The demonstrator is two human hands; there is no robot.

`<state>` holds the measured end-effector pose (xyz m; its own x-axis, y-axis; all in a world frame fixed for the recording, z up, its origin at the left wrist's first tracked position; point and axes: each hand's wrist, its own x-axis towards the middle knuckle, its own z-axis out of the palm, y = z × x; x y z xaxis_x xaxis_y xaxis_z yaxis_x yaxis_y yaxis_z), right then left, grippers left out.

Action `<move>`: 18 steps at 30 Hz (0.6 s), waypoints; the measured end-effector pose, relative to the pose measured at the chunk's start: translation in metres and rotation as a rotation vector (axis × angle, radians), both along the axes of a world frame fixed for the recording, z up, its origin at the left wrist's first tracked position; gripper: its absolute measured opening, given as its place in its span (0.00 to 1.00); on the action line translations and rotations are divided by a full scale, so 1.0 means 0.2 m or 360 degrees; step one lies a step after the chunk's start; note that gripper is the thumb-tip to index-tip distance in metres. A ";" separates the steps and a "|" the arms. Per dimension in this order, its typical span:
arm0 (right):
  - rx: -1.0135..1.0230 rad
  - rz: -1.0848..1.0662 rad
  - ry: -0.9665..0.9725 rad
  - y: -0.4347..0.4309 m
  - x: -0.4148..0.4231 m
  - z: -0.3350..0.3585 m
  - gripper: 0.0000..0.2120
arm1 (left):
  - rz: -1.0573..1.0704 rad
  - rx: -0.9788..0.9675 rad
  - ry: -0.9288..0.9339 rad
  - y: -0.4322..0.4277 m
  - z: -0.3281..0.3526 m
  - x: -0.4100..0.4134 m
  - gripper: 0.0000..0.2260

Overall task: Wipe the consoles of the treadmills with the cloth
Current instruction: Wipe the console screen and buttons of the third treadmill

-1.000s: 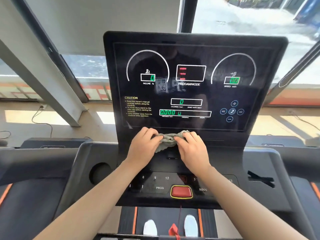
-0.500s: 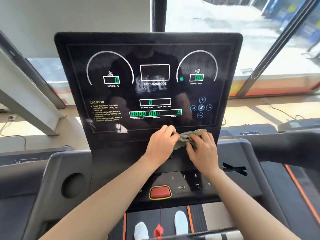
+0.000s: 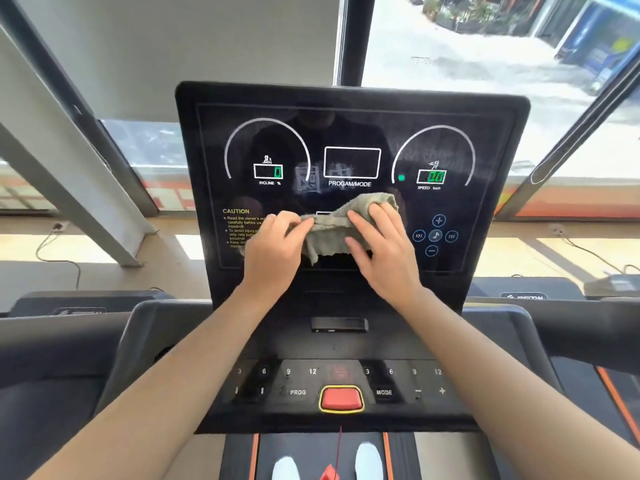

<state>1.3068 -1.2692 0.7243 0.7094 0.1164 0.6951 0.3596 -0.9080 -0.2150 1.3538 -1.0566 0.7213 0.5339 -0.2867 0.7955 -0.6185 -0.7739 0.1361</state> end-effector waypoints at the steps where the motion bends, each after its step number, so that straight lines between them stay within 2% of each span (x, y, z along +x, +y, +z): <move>1: 0.0005 0.0001 -0.0024 0.03 0.04 0.04 0.18 | 0.0033 -0.0024 -0.0015 0.02 0.03 0.03 0.06; 7: -0.0097 -0.0019 -0.0103 0.25 0.17 0.14 0.20 | 0.0190 -0.0183 0.0015 0.18 0.13 0.10 0.10; 9: -0.0198 0.0006 -0.0055 0.30 0.13 0.07 0.20 | 0.0151 -0.0165 0.0037 0.23 0.06 0.05 0.12; 14: -0.0370 0.0140 0.0138 0.38 -0.04 -0.19 0.24 | 0.0160 -0.0111 0.0233 0.40 -0.24 -0.13 0.06; 18: -0.0283 0.0100 0.0247 0.46 -0.13 -0.32 0.25 | 0.0120 -0.0100 0.0372 0.47 -0.31 -0.22 0.07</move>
